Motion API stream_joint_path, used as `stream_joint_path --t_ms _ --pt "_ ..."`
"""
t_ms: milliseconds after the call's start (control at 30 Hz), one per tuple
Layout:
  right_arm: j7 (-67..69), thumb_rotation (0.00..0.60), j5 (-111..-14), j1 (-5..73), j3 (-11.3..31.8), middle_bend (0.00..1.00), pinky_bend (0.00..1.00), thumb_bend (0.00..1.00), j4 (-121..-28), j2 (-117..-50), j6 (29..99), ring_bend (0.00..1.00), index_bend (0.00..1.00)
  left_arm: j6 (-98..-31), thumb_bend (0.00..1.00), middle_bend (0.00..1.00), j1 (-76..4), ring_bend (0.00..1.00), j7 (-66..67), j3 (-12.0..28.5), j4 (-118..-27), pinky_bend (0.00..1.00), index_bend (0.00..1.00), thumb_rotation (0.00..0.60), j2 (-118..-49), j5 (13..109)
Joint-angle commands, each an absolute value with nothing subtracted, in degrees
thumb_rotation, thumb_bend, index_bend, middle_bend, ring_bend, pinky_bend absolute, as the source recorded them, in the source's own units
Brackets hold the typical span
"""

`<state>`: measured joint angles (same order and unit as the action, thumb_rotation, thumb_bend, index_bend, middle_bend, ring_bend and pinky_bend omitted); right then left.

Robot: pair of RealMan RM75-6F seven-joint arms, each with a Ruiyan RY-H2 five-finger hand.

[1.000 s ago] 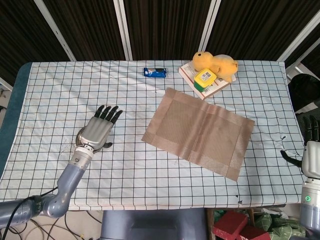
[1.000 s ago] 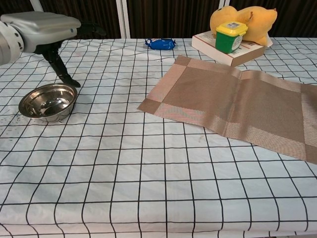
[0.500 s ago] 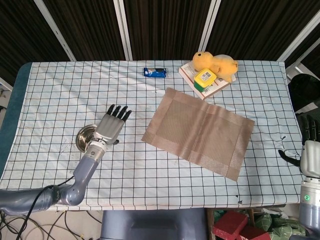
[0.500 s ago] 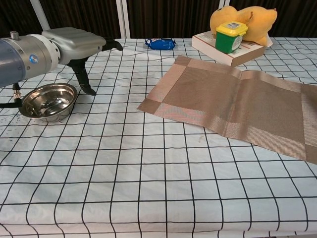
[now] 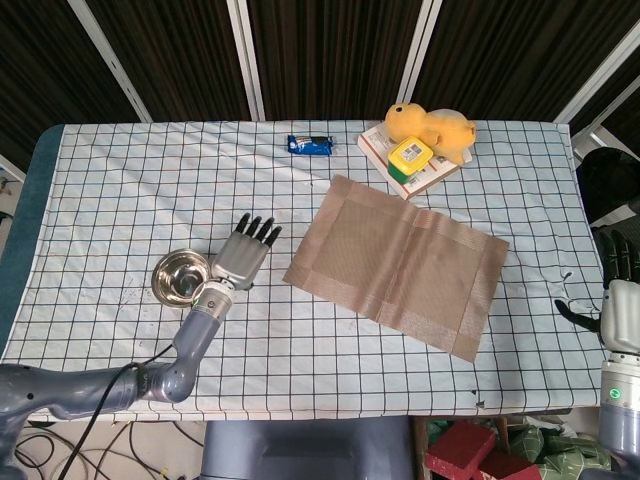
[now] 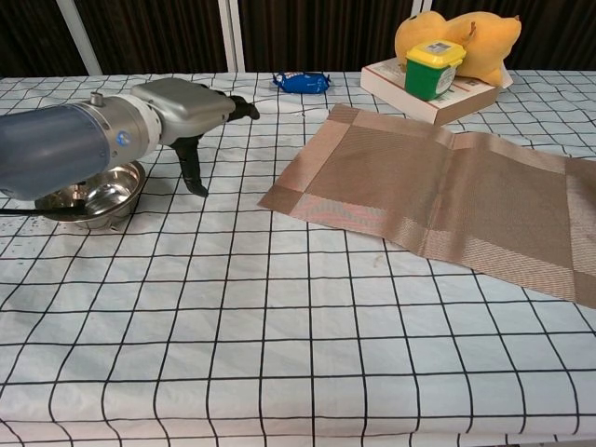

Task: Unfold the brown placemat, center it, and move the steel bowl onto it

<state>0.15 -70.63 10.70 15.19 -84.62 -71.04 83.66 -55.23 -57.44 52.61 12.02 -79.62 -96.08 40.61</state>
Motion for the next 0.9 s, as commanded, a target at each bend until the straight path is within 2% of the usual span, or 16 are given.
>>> stream_joint_path --t_ms 33,367,900 --pt "0.7 0.600 -70.2 10.7 15.5 0.00 0.16 0.02 -84.8 -70.9 83.3 0.00 0.00 -54.8 0.05 0.00 -59.1 0.00 52.8 11.9 -76.6 0.00 0.03 0.600 -98.6 40.8" --pt "1.9 0.600 -69.0 10.8 15.9 0.00 0.16 0.02 -85.6 -70.3 81.5 0.00 0.00 -53.5 0.08 0.01 -62.0 0.00 51.8 13.1 -70.8 0.00 0.04 0.600 -103.5 40.3" --pt "3.3 0.600 -68.3 10.6 16.5 0.00 0.16 0.02 -86.2 -69.9 81.0 0.00 0.00 -51.0 0.08 0.01 -64.4 0.00 51.9 12.6 -64.8 0.00 0.04 0.600 -107.2 39.6"
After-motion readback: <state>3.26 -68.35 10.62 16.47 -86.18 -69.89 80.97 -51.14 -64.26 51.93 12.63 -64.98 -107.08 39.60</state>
